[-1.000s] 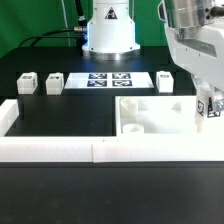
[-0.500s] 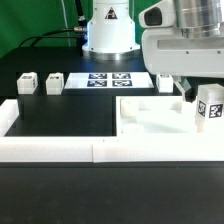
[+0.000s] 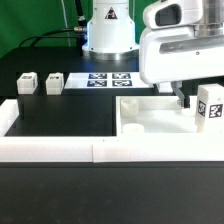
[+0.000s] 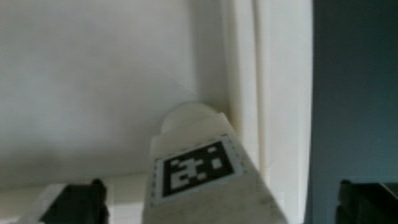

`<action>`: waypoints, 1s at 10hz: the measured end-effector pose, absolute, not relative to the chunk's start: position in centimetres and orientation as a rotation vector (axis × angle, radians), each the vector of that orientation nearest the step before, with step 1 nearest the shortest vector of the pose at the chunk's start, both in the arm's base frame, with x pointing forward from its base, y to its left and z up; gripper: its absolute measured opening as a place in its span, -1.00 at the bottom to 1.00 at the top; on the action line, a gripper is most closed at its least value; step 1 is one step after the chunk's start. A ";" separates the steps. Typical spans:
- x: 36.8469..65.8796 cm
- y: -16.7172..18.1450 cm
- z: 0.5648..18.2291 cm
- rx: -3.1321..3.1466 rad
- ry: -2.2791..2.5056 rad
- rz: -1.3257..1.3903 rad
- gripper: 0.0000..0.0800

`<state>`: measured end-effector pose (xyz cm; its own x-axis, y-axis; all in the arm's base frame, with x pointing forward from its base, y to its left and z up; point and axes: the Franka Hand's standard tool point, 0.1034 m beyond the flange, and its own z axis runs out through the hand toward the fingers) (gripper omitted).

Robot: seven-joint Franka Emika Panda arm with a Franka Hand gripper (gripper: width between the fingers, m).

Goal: Assemble square table

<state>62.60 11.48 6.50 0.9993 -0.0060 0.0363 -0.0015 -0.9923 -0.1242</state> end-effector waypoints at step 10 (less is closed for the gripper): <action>62.7 12.0 6.6 -2.808 1.097 0.001 -0.28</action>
Offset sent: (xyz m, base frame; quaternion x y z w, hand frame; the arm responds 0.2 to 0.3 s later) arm 0.0000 0.0000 0.0000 0.0000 0.0000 0.1296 0.9916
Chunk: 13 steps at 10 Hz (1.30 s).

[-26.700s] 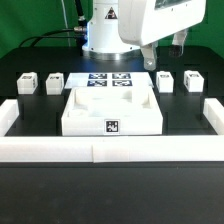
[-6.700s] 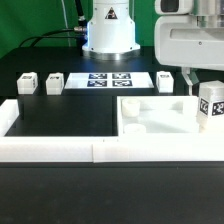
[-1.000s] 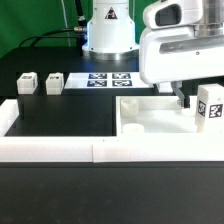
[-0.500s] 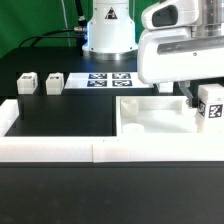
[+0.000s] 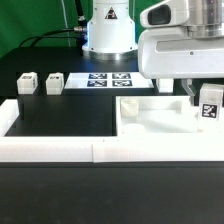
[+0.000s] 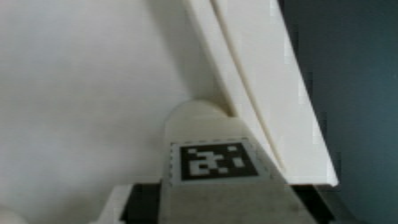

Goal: Assemble square table

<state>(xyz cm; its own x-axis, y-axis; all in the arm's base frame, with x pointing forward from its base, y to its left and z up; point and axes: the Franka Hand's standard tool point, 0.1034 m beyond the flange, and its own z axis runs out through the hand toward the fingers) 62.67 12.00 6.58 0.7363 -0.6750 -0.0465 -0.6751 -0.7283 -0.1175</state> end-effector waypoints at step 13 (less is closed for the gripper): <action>63.0 11.5 6.4 -1.629 2.441 0.200 -0.27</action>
Offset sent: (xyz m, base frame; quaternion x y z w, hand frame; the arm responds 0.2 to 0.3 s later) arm -0.0093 -0.0058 -0.0042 0.0176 -0.0135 0.3816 0.9241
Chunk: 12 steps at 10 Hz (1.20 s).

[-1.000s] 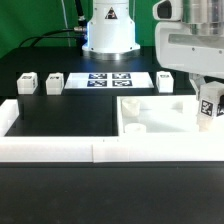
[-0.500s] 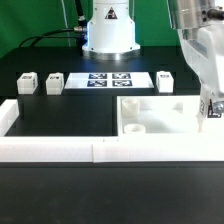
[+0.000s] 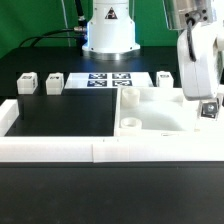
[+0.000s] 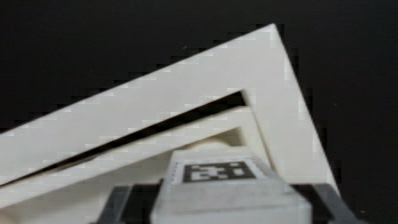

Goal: Assemble square table

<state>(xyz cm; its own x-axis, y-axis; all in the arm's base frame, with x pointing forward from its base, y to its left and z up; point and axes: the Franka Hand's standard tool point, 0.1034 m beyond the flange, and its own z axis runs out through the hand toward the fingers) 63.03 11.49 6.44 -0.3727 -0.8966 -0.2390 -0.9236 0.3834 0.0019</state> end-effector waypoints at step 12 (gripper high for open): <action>62.9 11.7 6.4 -1.659 2.437 0.180 0.62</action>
Offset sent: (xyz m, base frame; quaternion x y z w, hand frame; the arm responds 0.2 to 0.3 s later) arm 0.0000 0.0000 0.0000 0.0000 0.0000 0.0000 1.0000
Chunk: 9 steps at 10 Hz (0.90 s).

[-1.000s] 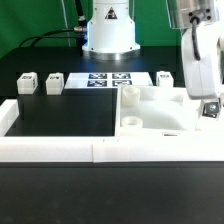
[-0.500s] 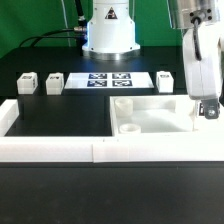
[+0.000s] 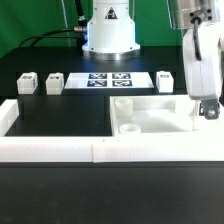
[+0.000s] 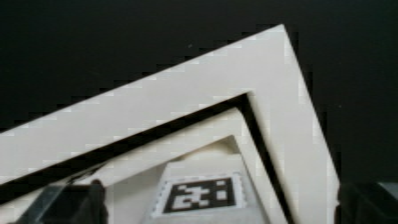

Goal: Assemble square table

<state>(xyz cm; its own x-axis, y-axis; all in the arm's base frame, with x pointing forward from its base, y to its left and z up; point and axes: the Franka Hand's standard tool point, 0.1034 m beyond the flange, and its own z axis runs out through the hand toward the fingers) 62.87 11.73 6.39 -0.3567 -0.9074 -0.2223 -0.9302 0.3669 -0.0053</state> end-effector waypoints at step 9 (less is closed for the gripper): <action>62.5 12.3 7.4 -1.746 2.358 0.173 0.62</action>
Offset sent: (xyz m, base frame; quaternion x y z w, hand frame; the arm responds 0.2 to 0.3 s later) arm 0.0000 0.0000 0.0000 0.0000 0.0000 0.0000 1.0000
